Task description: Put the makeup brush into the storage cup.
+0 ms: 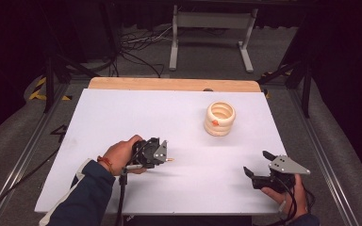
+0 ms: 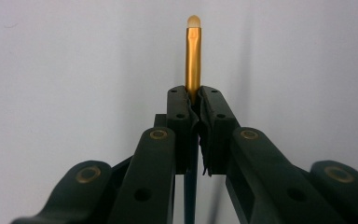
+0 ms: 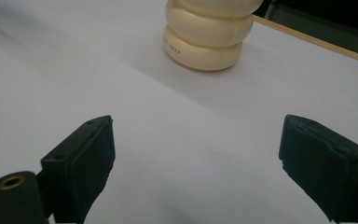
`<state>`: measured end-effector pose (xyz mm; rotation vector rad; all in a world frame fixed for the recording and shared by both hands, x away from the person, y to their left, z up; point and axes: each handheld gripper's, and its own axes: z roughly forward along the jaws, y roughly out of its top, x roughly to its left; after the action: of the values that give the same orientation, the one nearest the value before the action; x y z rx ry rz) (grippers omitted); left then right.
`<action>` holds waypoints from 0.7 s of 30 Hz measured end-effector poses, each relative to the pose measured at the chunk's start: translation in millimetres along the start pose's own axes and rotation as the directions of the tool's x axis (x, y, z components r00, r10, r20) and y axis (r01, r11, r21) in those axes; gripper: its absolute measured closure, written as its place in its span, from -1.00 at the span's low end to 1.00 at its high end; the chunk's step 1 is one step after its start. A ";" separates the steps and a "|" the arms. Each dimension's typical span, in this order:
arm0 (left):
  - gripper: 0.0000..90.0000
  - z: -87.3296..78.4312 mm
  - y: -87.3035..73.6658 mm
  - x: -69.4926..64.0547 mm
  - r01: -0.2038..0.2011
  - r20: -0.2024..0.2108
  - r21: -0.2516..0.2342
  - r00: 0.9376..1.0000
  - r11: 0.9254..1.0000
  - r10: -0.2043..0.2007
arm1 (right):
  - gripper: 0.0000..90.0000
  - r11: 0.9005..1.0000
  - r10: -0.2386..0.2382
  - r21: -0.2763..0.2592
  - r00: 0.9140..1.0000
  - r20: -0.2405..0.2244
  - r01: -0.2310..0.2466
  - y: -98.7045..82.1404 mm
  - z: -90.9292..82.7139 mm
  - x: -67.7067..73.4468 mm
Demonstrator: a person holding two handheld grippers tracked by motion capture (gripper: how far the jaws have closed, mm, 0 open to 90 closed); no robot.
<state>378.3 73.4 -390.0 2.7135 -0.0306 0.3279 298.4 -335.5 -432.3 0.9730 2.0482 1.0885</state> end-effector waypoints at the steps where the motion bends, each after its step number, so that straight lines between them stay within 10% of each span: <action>1: 0.86 -1.5 -1.2 0.3 0.016 -0.009 -0.017 1.000 1.000 -0.017 | -0.75 1.000 0.000 -0.002 1.000 -0.004 0.000 0.1 -0.2 0.2; 21: 0.86 -16.8 -11.8 4.7 0.109 -0.063 -0.175 0.991 0.979 -0.122 | -0.78 1.000 0.006 -0.012 1.000 0.015 -0.006 0.2 -1.5 -0.9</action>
<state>380.0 91.0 -378.5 2.5189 0.1148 0.3725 297.7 -336.8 -431.2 0.9789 2.0261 1.0920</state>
